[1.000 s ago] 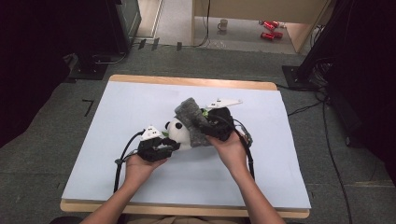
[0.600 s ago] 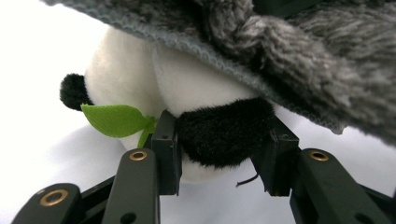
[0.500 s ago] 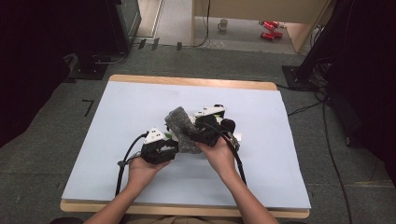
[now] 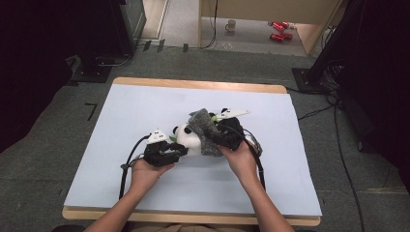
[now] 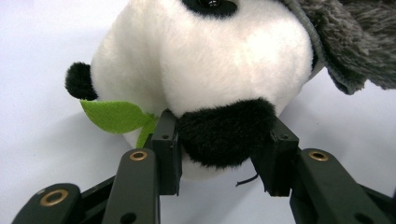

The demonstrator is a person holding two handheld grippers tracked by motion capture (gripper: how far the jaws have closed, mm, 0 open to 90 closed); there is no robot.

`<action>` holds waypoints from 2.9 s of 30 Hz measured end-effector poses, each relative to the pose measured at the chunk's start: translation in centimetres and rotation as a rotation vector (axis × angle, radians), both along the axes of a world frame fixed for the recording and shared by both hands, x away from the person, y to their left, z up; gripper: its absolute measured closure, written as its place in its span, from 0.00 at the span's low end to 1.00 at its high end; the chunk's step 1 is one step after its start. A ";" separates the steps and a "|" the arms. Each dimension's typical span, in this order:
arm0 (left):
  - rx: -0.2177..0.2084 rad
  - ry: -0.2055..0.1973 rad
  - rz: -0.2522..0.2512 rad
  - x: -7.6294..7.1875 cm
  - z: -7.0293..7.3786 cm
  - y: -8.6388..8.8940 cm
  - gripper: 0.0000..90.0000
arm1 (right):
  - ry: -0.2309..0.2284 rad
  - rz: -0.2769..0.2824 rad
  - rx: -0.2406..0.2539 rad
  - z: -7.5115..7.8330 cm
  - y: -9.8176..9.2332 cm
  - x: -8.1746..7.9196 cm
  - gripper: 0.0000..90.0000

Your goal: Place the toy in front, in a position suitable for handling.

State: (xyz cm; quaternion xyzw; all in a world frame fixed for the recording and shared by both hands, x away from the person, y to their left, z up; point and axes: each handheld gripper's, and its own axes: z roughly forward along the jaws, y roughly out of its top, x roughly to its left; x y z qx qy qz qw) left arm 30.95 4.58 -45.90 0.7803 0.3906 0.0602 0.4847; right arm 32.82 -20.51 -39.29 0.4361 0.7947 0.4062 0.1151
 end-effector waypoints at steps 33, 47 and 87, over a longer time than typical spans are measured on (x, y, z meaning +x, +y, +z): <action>0.000 -0.025 0.011 -0.6 0.3 -0.6 0.64 | 0.043 0.084 0.096 2.2 2.9 -1.1 0.84; 0.024 -0.011 0.006 -0.6 0.3 -0.4 0.65 | 0.006 0.113 -0.004 0.2 3.3 -0.4 0.85; -0.045 0.063 -0.017 1.8 0.6 0.2 0.66 | -0.021 -0.192 -0.060 3.0 -8.4 -1.3 0.85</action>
